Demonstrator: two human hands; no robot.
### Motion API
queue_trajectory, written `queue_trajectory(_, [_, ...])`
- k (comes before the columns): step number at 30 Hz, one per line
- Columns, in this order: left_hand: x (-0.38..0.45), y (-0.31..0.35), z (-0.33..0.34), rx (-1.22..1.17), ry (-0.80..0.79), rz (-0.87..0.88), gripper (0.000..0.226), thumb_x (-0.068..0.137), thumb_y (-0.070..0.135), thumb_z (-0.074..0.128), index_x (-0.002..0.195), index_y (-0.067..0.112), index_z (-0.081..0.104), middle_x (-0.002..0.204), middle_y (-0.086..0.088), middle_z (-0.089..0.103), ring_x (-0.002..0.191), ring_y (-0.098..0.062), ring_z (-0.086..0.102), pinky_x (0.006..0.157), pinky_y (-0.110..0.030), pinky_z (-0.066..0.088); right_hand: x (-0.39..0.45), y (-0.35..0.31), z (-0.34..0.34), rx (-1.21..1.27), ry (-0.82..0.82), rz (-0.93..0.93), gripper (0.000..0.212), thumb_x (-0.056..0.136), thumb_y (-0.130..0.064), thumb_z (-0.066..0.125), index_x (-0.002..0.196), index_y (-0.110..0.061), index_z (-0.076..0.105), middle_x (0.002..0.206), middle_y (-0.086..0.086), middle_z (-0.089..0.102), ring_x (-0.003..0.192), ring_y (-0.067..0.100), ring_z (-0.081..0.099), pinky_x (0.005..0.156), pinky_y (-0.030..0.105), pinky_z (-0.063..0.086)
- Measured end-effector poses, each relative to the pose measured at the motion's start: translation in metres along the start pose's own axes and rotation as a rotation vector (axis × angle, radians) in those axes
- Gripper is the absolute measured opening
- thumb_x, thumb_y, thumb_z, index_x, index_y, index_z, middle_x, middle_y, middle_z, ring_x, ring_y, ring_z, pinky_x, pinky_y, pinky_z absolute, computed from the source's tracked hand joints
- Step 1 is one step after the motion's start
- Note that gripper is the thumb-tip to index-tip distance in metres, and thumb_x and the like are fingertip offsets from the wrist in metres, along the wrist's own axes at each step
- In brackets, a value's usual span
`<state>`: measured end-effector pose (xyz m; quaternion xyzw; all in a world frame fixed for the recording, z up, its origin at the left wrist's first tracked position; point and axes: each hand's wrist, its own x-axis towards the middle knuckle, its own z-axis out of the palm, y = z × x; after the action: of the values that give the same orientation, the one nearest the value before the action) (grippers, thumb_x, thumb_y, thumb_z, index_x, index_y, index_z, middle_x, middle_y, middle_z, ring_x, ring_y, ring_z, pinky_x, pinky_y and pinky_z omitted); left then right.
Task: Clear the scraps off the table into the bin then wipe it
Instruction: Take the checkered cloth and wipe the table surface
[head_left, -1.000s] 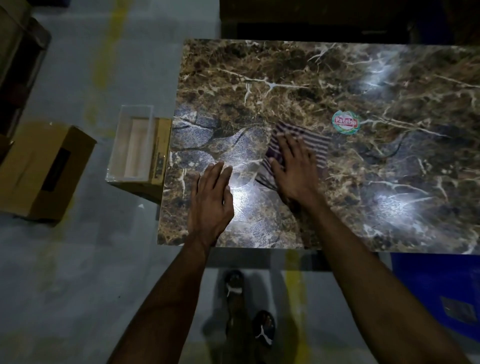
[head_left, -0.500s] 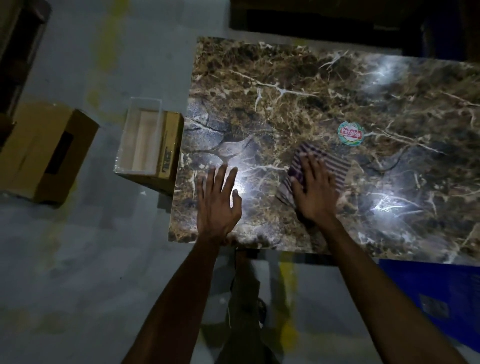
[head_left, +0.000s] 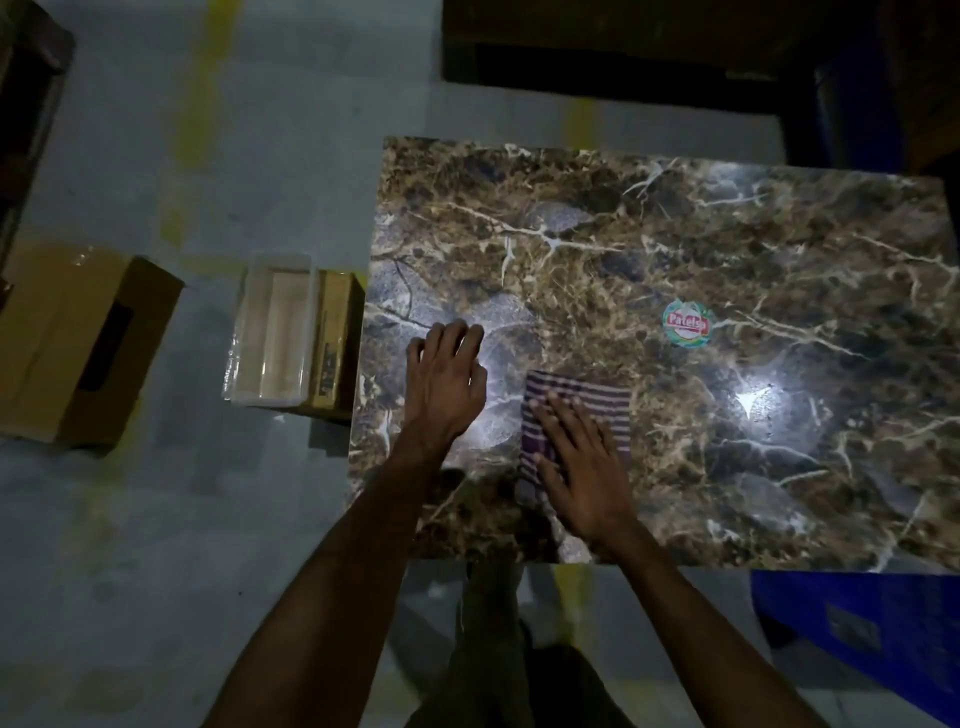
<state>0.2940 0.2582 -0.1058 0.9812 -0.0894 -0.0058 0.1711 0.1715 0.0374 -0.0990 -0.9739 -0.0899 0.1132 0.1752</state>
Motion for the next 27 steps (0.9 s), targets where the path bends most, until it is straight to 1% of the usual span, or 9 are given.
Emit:
queue_trajectory(4, [0.025,0.009,0.006,-0.011,0.038,-0.029,0.032,0.093,0.027,0.051,0.125,0.022,0.054,0.133,0.002,0.051,0.121,-0.025,0.045,0.099,-0.044,0.034,0.068,0.016,-0.012,0.039,0.12,0.22,0.064,0.107,-0.05,0.028,0.166,-0.029,0.017,0.174,-0.001,0.013,0.161,0.022,0.005,0.128,0.05,0.011])
queue_trajectory(6, [0.024,0.011,0.008,0.0,0.067,-0.044,0.031,0.094,0.027,0.051,0.124,0.022,0.055,0.133,0.002,0.051,0.121,-0.024,0.045,0.099,-0.044,0.034,0.107,0.011,-0.015,0.039,0.144,0.26,0.064,0.107,-0.051,0.027,0.166,-0.027,0.019,0.174,0.003,0.016,0.161,0.025,0.007,0.128,0.053,0.012])
queue_trajectory(10, [0.025,0.012,0.009,0.008,0.107,-0.046,0.028,0.095,0.027,0.052,0.123,0.023,0.057,0.132,0.002,0.053,0.121,-0.025,0.047,0.099,-0.043,0.034,0.124,-0.014,-0.009,0.02,0.092,0.108,0.062,0.108,-0.049,0.024,0.166,-0.028,0.02,0.174,0.002,0.015,0.161,0.025,0.007,0.129,0.05,0.002])
queue_trajectory(14, [0.026,0.012,0.008,-0.036,0.111,-0.058,0.029,0.095,0.025,0.054,0.123,0.021,0.058,0.127,0.0,0.054,0.115,-0.025,0.047,0.098,-0.042,0.034,0.065,-0.009,0.003,-0.046,-0.011,-0.04,0.06,0.11,-0.046,0.028,0.166,-0.029,0.018,0.175,0.0,0.011,0.162,0.024,0.004,0.127,0.056,0.014])
queue_trajectory(17, [0.023,0.014,0.007,-0.05,0.136,-0.059,0.031,0.092,0.022,0.057,0.123,0.019,0.06,0.111,-0.004,0.052,0.1,-0.026,0.047,0.091,-0.041,0.033,0.035,0.008,-0.006,-0.028,-0.012,-0.028,0.059,0.11,-0.044,0.033,0.166,-0.032,0.018,0.175,-0.004,0.011,0.162,0.02,0.002,0.128,0.053,0.014])
queue_trajectory(19, [0.025,0.014,0.006,-0.048,0.129,-0.065,0.032,0.091,0.023,0.057,0.123,0.019,0.059,0.107,-0.004,0.05,0.097,-0.026,0.046,0.089,-0.041,0.034,0.052,0.02,-0.015,0.008,0.036,0.069,0.061,0.109,-0.044,0.033,0.166,-0.033,0.016,0.175,-0.006,0.01,0.162,0.018,0.001,0.128,0.051,0.013])
queue_trajectory(22, [0.025,0.014,0.007,-0.059,0.123,-0.081,0.033,0.091,0.023,0.056,0.123,0.02,0.059,0.108,-0.004,0.049,0.097,-0.026,0.045,0.089,-0.041,0.034,0.102,0.021,-0.023,0.0,0.106,0.2,0.061,0.11,-0.047,0.029,0.167,-0.032,0.012,0.175,-0.005,0.01,0.162,0.021,0.001,0.127,0.054,0.011])
queue_trajectory(25, [0.025,0.015,0.006,-0.065,0.128,-0.084,0.032,0.092,0.023,0.055,0.124,0.021,0.06,0.109,-0.003,0.051,0.097,-0.025,0.046,0.09,-0.041,0.034,0.133,0.004,-0.02,-0.028,0.098,0.142,0.06,0.11,-0.046,0.026,0.167,-0.03,0.013,0.175,-0.002,0.008,0.162,0.023,0.001,0.128,0.053,0.005])
queue_trajectory(27, [0.024,0.014,0.006,-0.057,0.135,-0.072,0.033,0.093,0.023,0.055,0.125,0.021,0.061,0.11,-0.003,0.052,0.098,-0.025,0.047,0.09,-0.04,0.034,0.125,-0.008,-0.012,-0.046,0.073,0.059,0.06,0.111,-0.045,0.026,0.167,-0.03,0.012,0.175,0.0,0.007,0.162,0.023,0.001,0.129,0.051,0.005])
